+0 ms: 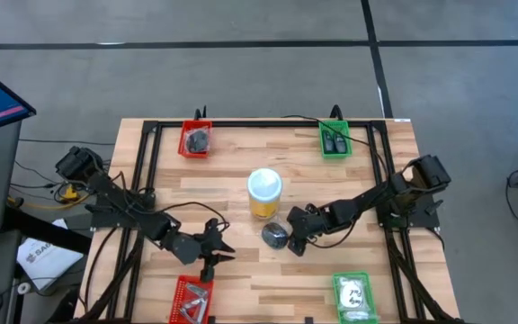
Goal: Pick & Place Travel size toiletries
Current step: Put the black hairbrush into the top orange bin
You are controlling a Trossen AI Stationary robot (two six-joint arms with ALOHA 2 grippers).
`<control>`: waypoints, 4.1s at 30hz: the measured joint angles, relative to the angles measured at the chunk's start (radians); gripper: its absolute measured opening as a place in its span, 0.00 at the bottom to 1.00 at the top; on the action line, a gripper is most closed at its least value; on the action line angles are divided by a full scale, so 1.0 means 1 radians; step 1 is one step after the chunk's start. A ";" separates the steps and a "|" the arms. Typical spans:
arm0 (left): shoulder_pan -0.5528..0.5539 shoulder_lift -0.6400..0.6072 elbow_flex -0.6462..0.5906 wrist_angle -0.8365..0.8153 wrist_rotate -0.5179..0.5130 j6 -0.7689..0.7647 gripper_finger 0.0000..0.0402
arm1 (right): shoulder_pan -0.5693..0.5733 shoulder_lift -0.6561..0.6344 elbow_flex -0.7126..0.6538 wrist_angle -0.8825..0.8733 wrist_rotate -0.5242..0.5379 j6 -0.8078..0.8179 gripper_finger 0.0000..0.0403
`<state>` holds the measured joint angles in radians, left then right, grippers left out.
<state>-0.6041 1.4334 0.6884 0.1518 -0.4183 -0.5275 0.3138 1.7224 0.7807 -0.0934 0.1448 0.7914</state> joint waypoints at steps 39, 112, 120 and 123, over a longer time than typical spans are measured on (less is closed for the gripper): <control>0.000 0.000 -0.007 0.086 -0.075 0.006 0.21 | 0.075 -0.106 0.033 -0.023 0.058 -0.068 0.00; 0.279 0.000 -0.007 0.613 0.377 0.213 0.53 | 0.280 -0.126 0.628 -0.299 0.196 -0.640 0.00; 0.279 0.000 -0.007 0.620 0.411 0.216 0.52 | 0.247 -0.126 0.636 -0.271 0.196 -0.709 0.00; 0.279 0.000 -0.007 0.622 0.417 0.217 0.53 | 0.227 -0.126 0.648 -0.270 0.197 -0.714 0.00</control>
<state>-0.3256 1.4334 0.6815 0.7734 -0.0015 -0.3107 0.5412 1.5963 1.4289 -0.3637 0.3416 0.0777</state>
